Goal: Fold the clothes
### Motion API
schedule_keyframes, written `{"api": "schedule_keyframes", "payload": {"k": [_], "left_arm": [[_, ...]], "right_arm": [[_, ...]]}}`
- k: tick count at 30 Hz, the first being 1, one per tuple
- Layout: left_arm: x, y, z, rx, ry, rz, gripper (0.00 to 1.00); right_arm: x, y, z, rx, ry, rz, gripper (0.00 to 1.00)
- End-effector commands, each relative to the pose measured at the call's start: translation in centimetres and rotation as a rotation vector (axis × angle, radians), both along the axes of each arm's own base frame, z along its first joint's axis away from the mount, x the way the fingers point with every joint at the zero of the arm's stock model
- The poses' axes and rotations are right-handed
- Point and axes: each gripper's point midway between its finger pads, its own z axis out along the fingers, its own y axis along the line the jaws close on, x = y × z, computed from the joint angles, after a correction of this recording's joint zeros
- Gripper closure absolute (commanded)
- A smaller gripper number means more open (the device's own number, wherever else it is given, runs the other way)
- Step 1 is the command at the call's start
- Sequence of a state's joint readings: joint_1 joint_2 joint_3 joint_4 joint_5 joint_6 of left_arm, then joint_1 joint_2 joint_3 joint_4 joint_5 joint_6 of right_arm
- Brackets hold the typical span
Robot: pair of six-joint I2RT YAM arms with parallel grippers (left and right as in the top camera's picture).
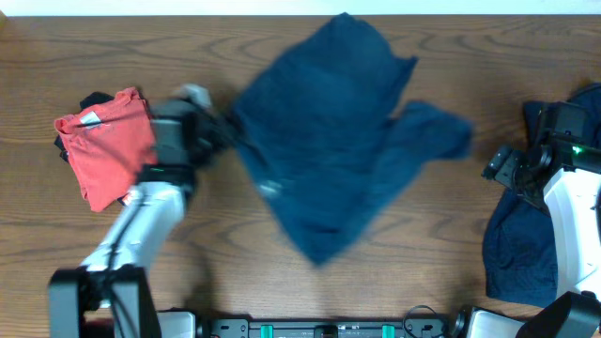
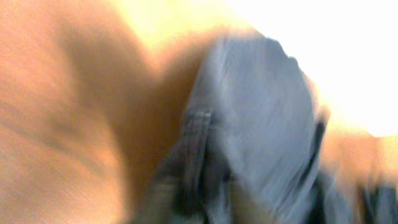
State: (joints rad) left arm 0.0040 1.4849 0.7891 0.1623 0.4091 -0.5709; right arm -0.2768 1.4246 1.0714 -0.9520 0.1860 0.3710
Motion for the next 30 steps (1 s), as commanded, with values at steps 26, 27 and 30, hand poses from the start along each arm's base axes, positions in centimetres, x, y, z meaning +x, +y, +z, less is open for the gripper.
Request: {"api": "schedule_keyframes", "payload": {"k": [26, 27, 30], "left_arm": [[-24.4, -5.5, -12.2, 0.040, 0.939, -0.349, 0.02], [-24.4, -5.5, -12.4, 0.038, 0.939, -0.344, 0.02], [-24.5, -5.4, -12.6, 0.036, 0.936, -0.339, 0.02]], "right_arm": [[13.3, 25.2, -0.8, 0.301, -0.406, 0.916, 0.05], [13.8, 25.9, -1.6, 0.310, -0.411, 0.912, 0.05], [14.9, 26.6, -4.3, 0.315, -0.395, 0.875, 0.11]]}}
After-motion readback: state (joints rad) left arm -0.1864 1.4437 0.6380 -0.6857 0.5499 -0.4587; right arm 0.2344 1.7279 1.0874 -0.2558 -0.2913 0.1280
